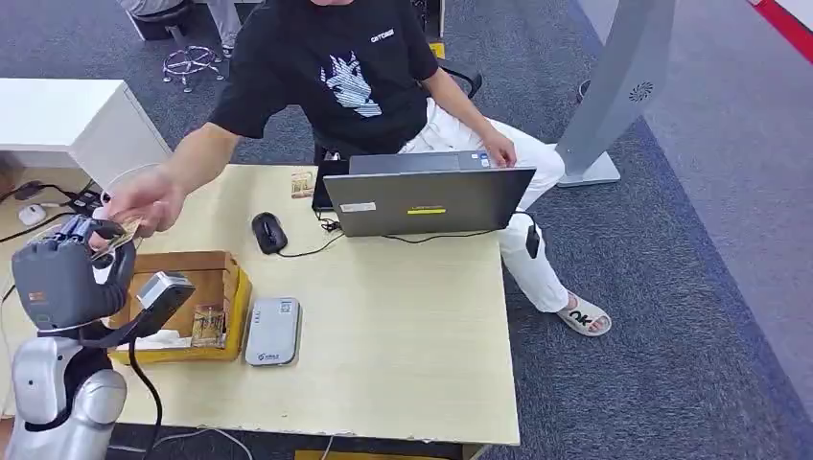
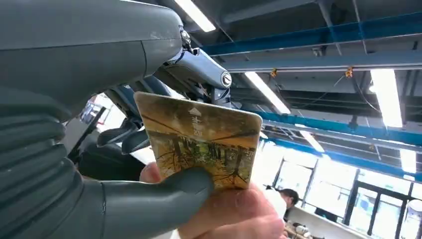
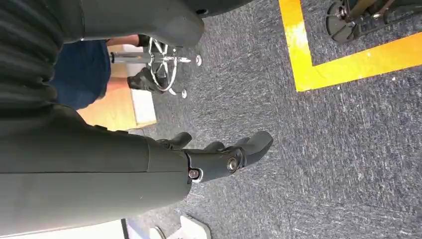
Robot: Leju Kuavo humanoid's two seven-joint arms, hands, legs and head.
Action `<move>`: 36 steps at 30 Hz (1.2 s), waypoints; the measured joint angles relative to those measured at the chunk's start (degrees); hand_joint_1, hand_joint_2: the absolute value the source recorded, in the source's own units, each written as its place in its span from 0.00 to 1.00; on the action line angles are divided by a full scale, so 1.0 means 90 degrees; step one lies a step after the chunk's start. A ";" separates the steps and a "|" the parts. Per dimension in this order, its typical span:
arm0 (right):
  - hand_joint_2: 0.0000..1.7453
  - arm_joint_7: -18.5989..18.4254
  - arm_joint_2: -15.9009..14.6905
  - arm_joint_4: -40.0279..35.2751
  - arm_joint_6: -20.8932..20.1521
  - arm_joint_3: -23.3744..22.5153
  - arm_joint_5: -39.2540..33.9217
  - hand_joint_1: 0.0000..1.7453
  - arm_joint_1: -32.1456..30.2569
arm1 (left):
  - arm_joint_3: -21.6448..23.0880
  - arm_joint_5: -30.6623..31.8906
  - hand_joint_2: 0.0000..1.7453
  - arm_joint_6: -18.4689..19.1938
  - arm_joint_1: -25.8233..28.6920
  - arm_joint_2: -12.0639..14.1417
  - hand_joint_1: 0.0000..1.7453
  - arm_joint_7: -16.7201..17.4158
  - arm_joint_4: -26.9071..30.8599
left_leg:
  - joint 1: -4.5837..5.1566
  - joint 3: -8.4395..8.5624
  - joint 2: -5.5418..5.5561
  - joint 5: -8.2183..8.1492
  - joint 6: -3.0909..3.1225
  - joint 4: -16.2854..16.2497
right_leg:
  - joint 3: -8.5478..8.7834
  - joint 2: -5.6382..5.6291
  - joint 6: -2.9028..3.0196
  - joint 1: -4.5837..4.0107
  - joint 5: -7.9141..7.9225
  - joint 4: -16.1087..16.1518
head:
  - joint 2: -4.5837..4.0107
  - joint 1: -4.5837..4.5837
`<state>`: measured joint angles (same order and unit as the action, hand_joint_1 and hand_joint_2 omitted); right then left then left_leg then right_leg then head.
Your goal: Pass the card to the sensor for recognition and then transmit it.
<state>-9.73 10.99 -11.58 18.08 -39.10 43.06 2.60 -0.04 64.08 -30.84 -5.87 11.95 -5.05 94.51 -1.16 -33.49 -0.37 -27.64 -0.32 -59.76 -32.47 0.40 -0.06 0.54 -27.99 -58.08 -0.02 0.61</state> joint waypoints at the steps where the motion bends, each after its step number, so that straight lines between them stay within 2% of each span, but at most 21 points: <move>1: 1.00 0.0000 0.0000 0.0000 0.0000 -0.0002 0.0000 0.00 0.0000 | 0.0010 -0.0005 1.00 0.0000 0.0002 -0.0015 1.00 -0.0005 0.0000 | 0.0000 0.0000 0.0000 0.0000 0.0000 0.0000 | 0.0000 0.0000 0.0000 0.0000 0.0000 0.0000 | 0.0000 0.0000; 3: 1.00 0.0000 0.0000 0.0000 0.0000 0.0000 0.0007 0.00 -0.0001 | 0.0027 -0.0005 1.00 0.0010 0.0010 -0.0046 1.00 -0.0005 0.0000 | 0.0000 0.0000 -0.0001 0.0000 0.0000 0.0000 | 0.0000 -0.0001 0.0000 0.0000 0.0000 0.0000 | 0.0000 0.0000; 4: 1.00 0.0000 0.0000 0.0000 -0.0002 -0.0002 0.0007 0.00 -0.0001 | 0.0044 -0.0005 1.00 0.0022 0.0016 -0.0061 0.83 -0.0005 0.0000 | 0.0000 0.0000 -0.0001 0.0000 0.0000 0.0000 | 0.0000 -0.0001 0.0000 0.0000 0.0000 0.0000 | 0.0000 0.0000; 5: 1.00 0.0000 0.0000 0.0000 -0.0002 0.0000 0.0007 0.00 -0.0001 | 0.0065 -0.0012 1.00 0.0039 0.0028 -0.0068 0.00 -0.0005 0.0000 | 0.0000 0.0000 -0.0002 0.0000 0.0000 0.0000 | 0.0000 -0.0002 0.0000 0.0000 0.0000 0.0000 | 0.0000 0.0000; 16: 1.00 0.0010 0.0002 0.0000 0.0005 -0.0002 0.0007 0.00 0.0000 | 0.0245 -0.0036 1.00 0.0012 0.0215 -0.0236 0.00 -0.0010 0.0002 | 0.0000 -0.0001 -0.0002 -0.0001 0.0000 0.0000 | 0.0000 -0.0002 -0.0001 0.0000 0.0000 0.0000 | 0.0000 0.0000; 20: 1.00 0.0010 0.0002 0.0000 0.0024 -0.0005 0.0007 0.00 -0.0002 | 0.0265 -0.0260 1.00 -0.0175 0.0428 -0.0279 0.00 -0.0100 0.0110 | 0.0000 0.0000 -0.0006 -0.0001 0.0000 0.0001 | 0.0001 -0.0003 0.0000 0.0000 0.0000 -0.0001 | 0.0000 0.0000; 23: 1.00 0.0015 0.0005 0.0000 0.0058 -0.0058 -0.0010 0.00 -0.0005 | 0.0262 -0.0844 1.00 -0.0725 0.0823 -0.0328 0.00 -0.0445 0.0416 | 0.0000 -0.0002 -0.0006 -0.0001 0.0000 0.0001 | 0.0001 -0.0004 -0.0001 0.0000 -0.0001 -0.0001 | 0.0000 0.0000; 25: 1.00 0.0017 0.0017 0.0000 0.0116 -0.0102 -0.0031 0.00 -0.0006 | 0.0166 -0.1393 1.00 -0.0935 0.1181 -0.0444 0.00 -0.0919 0.0759 | 0.0000 -0.0002 -0.0007 -0.0003 0.0001 0.0001 | 0.0000 -0.0005 -0.0002 0.0000 -0.0003 0.0000 | 0.0000 0.0000; 27: 1.00 0.0019 0.0027 0.0000 0.0134 -0.0121 -0.0032 0.00 -0.0012 | 0.0031 -0.1635 1.00 -0.0986 0.1460 -0.0571 0.00 -0.1212 0.0998 | 0.0001 -0.0006 -0.0002 -0.0005 0.0004 0.0001 | -0.0002 0.0001 -0.0003 0.0000 -0.0004 0.0002 | 0.0000 -0.0002; 32: 1.00 0.0024 0.0041 0.0000 0.0136 -0.0185 -0.0032 0.00 -0.0007 | -0.0141 -0.1795 1.00 -0.0988 0.1790 -0.0741 0.00 -0.1358 0.1336 | 0.0000 -0.0010 0.0001 -0.0006 0.0005 0.0002 | 0.0001 0.0008 -0.0003 0.0000 -0.0004 0.0003 | 0.0000 0.0000; 36: 1.00 0.0070 0.0051 0.0000 0.0192 -0.0255 -0.0053 0.00 -0.0014 | -0.0501 -0.2731 1.00 -0.0991 0.2151 -0.1186 0.00 -0.2136 0.1666 | 0.0001 -0.0011 -0.0006 -0.0006 0.0005 0.0003 | 0.0004 0.0001 -0.0003 0.0000 -0.0002 0.0003 | 0.0000 -0.0002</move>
<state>-9.09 11.45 -11.58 19.80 -41.40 42.58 2.48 -4.55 39.51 -39.76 13.49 1.28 -24.27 109.51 -1.16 -33.58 -0.42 -27.70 -0.27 -59.73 -32.43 0.41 -0.09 0.55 -28.01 -58.06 -0.02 0.59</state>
